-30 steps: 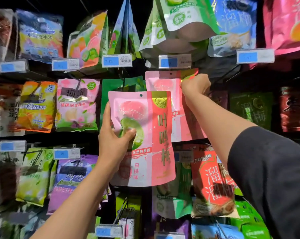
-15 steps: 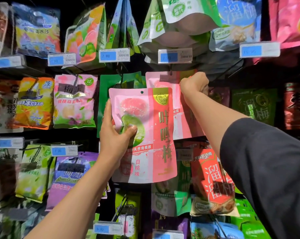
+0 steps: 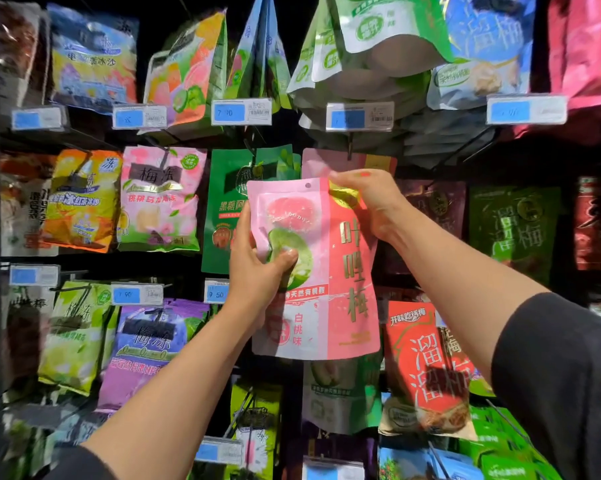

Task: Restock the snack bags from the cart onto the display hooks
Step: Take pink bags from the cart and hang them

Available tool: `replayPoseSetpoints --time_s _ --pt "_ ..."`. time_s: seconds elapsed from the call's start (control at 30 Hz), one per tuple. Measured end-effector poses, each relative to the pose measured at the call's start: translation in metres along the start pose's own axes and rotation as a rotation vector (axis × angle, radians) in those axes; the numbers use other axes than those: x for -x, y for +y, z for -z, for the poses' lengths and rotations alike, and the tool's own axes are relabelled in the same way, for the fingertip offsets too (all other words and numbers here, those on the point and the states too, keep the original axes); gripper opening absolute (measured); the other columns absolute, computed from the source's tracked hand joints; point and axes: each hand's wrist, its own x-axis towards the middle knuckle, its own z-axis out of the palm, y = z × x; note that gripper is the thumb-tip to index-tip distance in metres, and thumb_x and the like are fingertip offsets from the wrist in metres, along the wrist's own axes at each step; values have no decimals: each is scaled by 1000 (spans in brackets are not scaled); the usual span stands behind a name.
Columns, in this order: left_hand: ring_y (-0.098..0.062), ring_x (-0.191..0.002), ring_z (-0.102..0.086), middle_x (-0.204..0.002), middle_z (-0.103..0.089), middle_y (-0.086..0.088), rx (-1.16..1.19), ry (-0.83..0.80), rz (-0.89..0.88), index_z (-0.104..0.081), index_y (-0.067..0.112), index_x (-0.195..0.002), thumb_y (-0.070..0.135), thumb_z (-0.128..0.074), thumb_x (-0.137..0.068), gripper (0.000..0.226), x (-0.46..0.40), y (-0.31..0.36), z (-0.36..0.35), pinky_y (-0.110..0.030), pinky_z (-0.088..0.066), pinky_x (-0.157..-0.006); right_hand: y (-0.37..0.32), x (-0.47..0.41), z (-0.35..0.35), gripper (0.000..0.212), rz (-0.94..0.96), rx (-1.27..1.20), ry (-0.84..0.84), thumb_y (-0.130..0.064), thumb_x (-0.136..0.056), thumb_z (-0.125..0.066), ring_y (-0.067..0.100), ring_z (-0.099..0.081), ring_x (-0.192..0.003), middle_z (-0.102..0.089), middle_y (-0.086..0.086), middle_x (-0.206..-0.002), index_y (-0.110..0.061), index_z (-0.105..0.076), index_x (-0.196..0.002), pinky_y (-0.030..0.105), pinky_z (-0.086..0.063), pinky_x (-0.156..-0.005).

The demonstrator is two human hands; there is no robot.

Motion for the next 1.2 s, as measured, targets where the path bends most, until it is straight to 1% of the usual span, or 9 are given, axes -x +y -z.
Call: replayPoseSetpoints --time_s 0.1,0.23,0.4,0.5,0.57,0.73,0.87,0.97,1.2 --pt "-22 -110 -64 -137 -53 -1 35 -29 -20 -30 51 -131 -6 -68 -81 85 -6 1 -7 -26 -57 -78 -7 2 5 10 52 -33 55 2 -79 -71 21 -67 -69 -68 12 -77 2 -69 -88 38 -57 -79" --pt "-14 -119 -57 -138 -52 4 -79 -72 -39 -32 36 -142 17 -78 -73 85 -18 8 -14 -40 -49 -99 -18 -1 15 8 74 -11 164 2 -79 -71 15 -67 -58 -68 8 -69 -6 -69 -79 26 -56 -58" --pt "-13 -141 -26 -157 -25 2 -519 -42 -162 -10 25 -153 28 -75 -81 97 -48 28 -23 -35 -23 -115 -31 -18 23 8 72 -61 305 3 -78 -71 18 -67 -61 -67 10 -72 -3 -69 -82 29 -58 -58" --pt "-14 -147 -9 -161 -11 0 -762 -113 -352 -11 16 -154 28 -66 -89 87 -69 44 -31 -30 -8 -118 -34 -36 25 11 88 -84 344 7 -74 -69 23 -67 -64 -68 14 -74 -3 -67 -74 35 -59 -63" --pt "-12 -148 -2 -162 -4 1 -910 -185 -431 -8 15 -154 27 -61 -93 82 -86 50 -40 -25 -2 -117 -35 -48 25 10 81 -93 382 8 -73 -70 26 -69 -71 -69 18 -81 0 -67 -79 38 -59 -64" --pt "-14 -148 7 -162 7 -3 -1136 -316 -543 -2 11 -154 10 -52 -93 78 -122 54 -64 -23 1 -118 -34 -77 27 24 50 -125 475 11 -78 -62 23 -61 -77 -60 14 -84 2 -64 -100 23 -48 -49" --pt "-16 -148 10 -161 11 -6 -1234 -367 -559 4 10 -153 -1 -49 -87 85 -134 44 -74 -28 0 -120 -30 -91 28 23 99 87 553 -1 -74 -66 26 -66 -85 -66 13 -95 -1 -65 -97 29 -53 -66" --pt "-17 -149 7 -162 9 -6 -1250 -348 -606 3 9 -153 -3 -47 -84 86 -137 36 -75 -30 -2 -121 -24 -99 33 29 69 123 506 -3 -78 -63 27 -65 -90 -64 14 -103 0 -61 -107 26 -51 -64" --pt "-16 -149 1 -162 2 -4 -1256 -302 -700 -4 10 -154 -5 -49 -85 83 -143 28 -64 -33 -5 -120 -14 -92 30 22 150 385 609 -3 -83 -57 34 -62 -100 -64 19 -108 1 -63 -103 35 -49 -80"
